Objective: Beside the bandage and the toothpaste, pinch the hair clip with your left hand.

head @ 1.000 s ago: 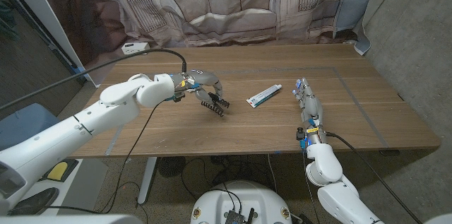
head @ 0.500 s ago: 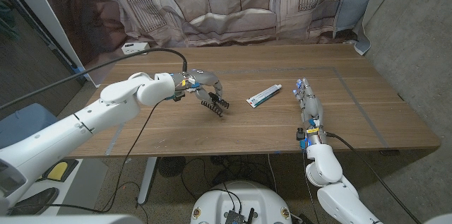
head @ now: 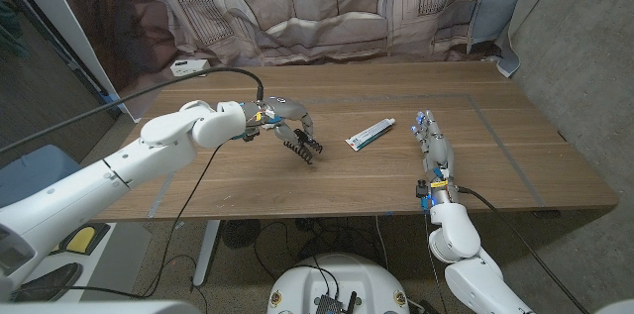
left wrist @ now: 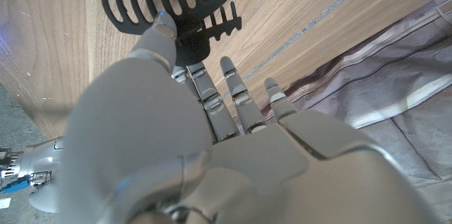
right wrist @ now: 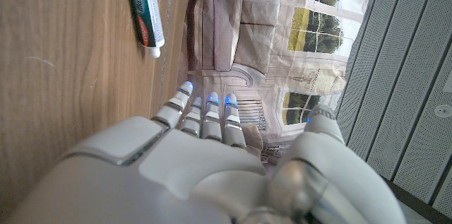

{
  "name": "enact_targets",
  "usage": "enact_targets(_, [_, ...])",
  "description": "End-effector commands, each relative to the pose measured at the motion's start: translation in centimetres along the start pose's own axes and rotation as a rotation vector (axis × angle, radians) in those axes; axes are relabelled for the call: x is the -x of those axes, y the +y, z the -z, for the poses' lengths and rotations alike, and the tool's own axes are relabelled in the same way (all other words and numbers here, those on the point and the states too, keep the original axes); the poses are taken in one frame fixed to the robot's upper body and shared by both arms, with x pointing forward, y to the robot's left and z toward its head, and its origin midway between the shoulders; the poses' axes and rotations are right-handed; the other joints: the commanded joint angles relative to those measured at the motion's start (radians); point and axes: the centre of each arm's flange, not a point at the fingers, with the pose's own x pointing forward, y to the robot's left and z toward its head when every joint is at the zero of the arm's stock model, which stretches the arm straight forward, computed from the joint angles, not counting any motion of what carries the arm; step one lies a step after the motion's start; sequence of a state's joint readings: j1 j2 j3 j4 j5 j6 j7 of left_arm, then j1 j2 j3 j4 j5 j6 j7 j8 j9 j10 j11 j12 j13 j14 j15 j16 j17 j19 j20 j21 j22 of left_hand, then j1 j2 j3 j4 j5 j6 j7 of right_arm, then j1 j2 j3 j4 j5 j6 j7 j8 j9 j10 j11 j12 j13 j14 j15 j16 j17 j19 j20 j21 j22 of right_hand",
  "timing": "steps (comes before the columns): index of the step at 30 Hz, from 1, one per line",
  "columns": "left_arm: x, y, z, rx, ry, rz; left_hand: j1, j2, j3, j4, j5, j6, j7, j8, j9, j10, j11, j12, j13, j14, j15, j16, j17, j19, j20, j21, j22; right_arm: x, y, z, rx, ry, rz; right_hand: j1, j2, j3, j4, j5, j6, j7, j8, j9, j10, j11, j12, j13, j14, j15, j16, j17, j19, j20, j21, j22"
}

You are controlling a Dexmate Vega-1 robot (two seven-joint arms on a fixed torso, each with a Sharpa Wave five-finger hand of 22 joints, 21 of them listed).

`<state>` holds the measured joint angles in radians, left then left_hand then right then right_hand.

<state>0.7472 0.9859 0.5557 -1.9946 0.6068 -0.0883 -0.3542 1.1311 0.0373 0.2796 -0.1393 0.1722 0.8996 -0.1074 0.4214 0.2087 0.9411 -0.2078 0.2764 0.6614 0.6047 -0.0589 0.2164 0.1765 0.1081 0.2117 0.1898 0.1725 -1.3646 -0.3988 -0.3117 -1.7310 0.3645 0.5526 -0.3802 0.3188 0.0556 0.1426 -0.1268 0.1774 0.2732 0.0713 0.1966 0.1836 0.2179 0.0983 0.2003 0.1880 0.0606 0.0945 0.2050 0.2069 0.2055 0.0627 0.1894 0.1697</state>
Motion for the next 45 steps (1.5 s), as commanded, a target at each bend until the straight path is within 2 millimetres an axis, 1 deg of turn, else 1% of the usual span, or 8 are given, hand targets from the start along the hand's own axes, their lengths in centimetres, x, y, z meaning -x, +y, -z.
enact_targets(1, [-0.09, -0.23, -0.22, -0.009, 0.003, 0.022, -0.019, -0.001, -0.007, 0.001, 0.006, -0.022, 0.003, -0.016, 0.000, -0.013, -0.007, -0.020, -0.002, -0.011, -0.057, -0.007, 0.000, -0.011, 0.004, -0.003, 0.003, 0.36, -0.10, 0.14, -0.003, 0.000, 0.003, -0.004, 0.003, 0.002, -0.003, 0.000, 0.004, -0.001, -0.002, 0.003, 0.005, 0.000, -0.002, 0.005, 0.003, 0.001, 0.006, 0.003, -0.001, 0.002, 0.004, 0.004])
enact_targets(6, [-0.18, -0.21, -0.34, -0.014, 0.002, 0.026, -0.031, -0.003, -0.012, 0.004, 0.005, -0.044, 0.006, -0.031, -0.001, -0.033, -0.003, -0.033, -0.003, -0.021, -0.050, -0.011, 0.000, -0.019, 0.005, -0.004, 0.003, 0.51, -0.24, 0.13, -0.003, 0.000, 0.006, -0.004, 0.003, 0.002, -0.003, 0.000, 0.004, -0.001, -0.002, 0.003, 0.005, -0.002, -0.002, 0.005, 0.003, 0.001, 0.006, 0.003, -0.001, 0.002, 0.004, 0.004])
enact_targets(10, [-0.26, -0.24, -0.42, -0.016, 0.003, 0.029, -0.034, -0.008, -0.015, 0.001, 0.006, -0.061, 0.006, -0.046, -0.003, -0.046, 0.004, -0.044, -0.009, -0.046, -0.045, -0.021, -0.001, -0.025, 0.005, -0.004, 0.003, 0.60, -0.33, 0.13, -0.004, 0.002, 0.007, -0.003, 0.004, 0.002, -0.004, 0.000, 0.003, -0.002, -0.002, 0.003, 0.005, -0.001, -0.002, 0.005, 0.003, 0.001, 0.007, 0.003, -0.001, 0.002, 0.004, 0.004])
enact_targets(12, [-0.27, -0.29, -0.47, -0.020, 0.006, 0.026, -0.044, -0.007, -0.018, 0.005, 0.006, -0.064, 0.008, -0.051, -0.004, -0.050, 0.004, -0.049, -0.013, -0.060, -0.045, -0.025, -0.001, -0.027, 0.005, -0.003, 0.004, 0.63, -0.37, 0.12, -0.003, 0.003, 0.006, -0.003, 0.004, 0.002, -0.004, 0.000, 0.003, -0.001, -0.002, 0.003, 0.005, -0.001, -0.002, 0.005, 0.003, 0.001, 0.006, 0.003, -0.001, 0.002, 0.004, 0.004])
enact_targets(29, [-0.46, -0.31, -0.68, -0.023, 0.010, 0.031, -0.066, -0.014, -0.027, 0.005, 0.008, -0.096, 0.014, -0.087, -0.006, -0.089, 0.017, -0.071, -0.029, -0.081, -0.032, -0.028, -0.004, -0.036, 0.005, -0.001, 0.004, 0.84, -0.69, -0.03, -0.003, 0.000, 0.009, -0.003, 0.004, 0.002, -0.004, 0.000, 0.003, -0.001, -0.002, 0.003, 0.006, 0.001, -0.002, 0.005, 0.003, 0.002, 0.007, 0.003, -0.001, 0.001, 0.005, 0.004])
enact_targets(37, [-0.58, -0.31, -0.78, -0.030, 0.007, 0.042, -0.077, -0.012, -0.029, 0.006, 0.008, -0.124, 0.025, -0.114, -0.007, -0.122, 0.023, -0.082, -0.042, -0.095, -0.024, -0.030, -0.004, -0.040, 0.005, 0.000, 0.005, 0.98, -0.79, -0.07, -0.004, -0.001, 0.011, -0.003, 0.004, 0.002, -0.004, 0.000, 0.004, -0.001, -0.002, 0.003, 0.006, -0.001, -0.002, 0.005, 0.003, 0.001, 0.006, 0.003, -0.001, 0.001, 0.005, 0.004])
enact_targets(40, [-0.59, -0.29, -0.81, -0.029, 0.007, 0.040, -0.081, -0.011, -0.030, 0.007, 0.008, -0.133, 0.027, -0.122, -0.008, -0.135, 0.031, -0.085, -0.046, -0.098, -0.019, -0.030, -0.004, -0.042, 0.005, -0.001, 0.005, 1.00, -0.79, -0.09, -0.003, -0.002, 0.010, -0.003, 0.004, 0.002, -0.004, 0.000, 0.004, -0.001, -0.002, 0.003, 0.007, 0.000, -0.002, 0.005, 0.004, 0.001, 0.007, 0.003, -0.001, 0.001, 0.005, 0.004])
enact_targets(45, [-0.55, -0.28, -0.87, -0.029, 0.005, 0.040, -0.089, -0.013, -0.033, 0.008, 0.008, -0.138, 0.030, -0.131, -0.008, -0.154, 0.028, -0.087, -0.050, -0.105, -0.014, -0.031, -0.004, -0.045, 0.005, -0.001, 0.005, 0.98, -0.79, -0.16, -0.003, -0.003, 0.009, -0.003, 0.004, 0.003, -0.004, 0.000, 0.003, -0.001, -0.002, 0.003, 0.007, 0.001, -0.002, 0.005, 0.004, 0.001, 0.007, 0.003, -0.001, 0.001, 0.005, 0.004])
